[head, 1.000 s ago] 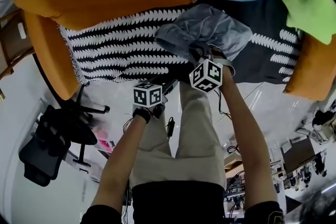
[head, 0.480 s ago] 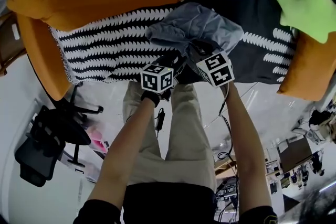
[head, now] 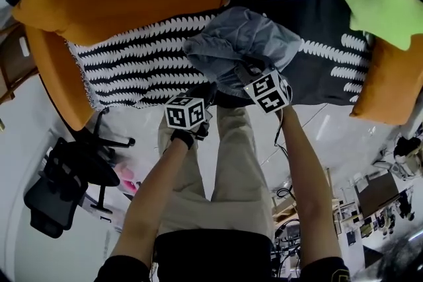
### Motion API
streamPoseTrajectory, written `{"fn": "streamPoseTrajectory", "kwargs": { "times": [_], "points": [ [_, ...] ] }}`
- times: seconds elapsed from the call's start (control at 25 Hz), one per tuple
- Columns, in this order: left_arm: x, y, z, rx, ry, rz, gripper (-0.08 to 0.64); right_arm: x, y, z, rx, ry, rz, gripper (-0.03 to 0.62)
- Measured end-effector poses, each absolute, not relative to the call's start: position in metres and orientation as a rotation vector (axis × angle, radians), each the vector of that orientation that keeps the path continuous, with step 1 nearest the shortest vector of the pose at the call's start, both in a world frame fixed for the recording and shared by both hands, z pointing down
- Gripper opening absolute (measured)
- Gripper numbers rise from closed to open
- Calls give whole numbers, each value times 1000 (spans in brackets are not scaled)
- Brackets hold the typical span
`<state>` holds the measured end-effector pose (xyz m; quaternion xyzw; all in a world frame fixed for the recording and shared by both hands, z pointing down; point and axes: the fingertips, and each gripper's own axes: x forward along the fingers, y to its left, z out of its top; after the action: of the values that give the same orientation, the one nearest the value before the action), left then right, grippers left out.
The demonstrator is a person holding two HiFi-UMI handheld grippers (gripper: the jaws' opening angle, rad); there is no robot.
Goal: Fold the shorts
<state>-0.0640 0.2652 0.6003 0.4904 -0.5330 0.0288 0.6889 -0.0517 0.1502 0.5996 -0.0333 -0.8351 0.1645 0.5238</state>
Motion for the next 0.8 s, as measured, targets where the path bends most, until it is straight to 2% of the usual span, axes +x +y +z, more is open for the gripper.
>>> {"fn": "streamPoseTrajectory", "kwargs": {
  "times": [0.16, 0.28, 0.4, 0.56, 0.8],
  "points": [
    [-80, 285, 588, 1015, -1230, 27, 23, -48, 140, 601, -45, -1960, 150, 32],
    [-105, 297, 554, 1022, -1260, 118, 23, -51, 124, 558, 94, -1994, 273, 29],
    [-159, 310, 503, 1135, -1307, 422, 23, -39, 88, 478, 324, -2013, 393, 29],
    [-219, 297, 391, 1307, -1286, 591, 23, 8, 62, 347, 514, -1978, 420, 29],
    [-251, 212, 176, 1719, -1117, 787, 23, 26, 80, 146, 610, -1890, 267, 29]
  ]
}}
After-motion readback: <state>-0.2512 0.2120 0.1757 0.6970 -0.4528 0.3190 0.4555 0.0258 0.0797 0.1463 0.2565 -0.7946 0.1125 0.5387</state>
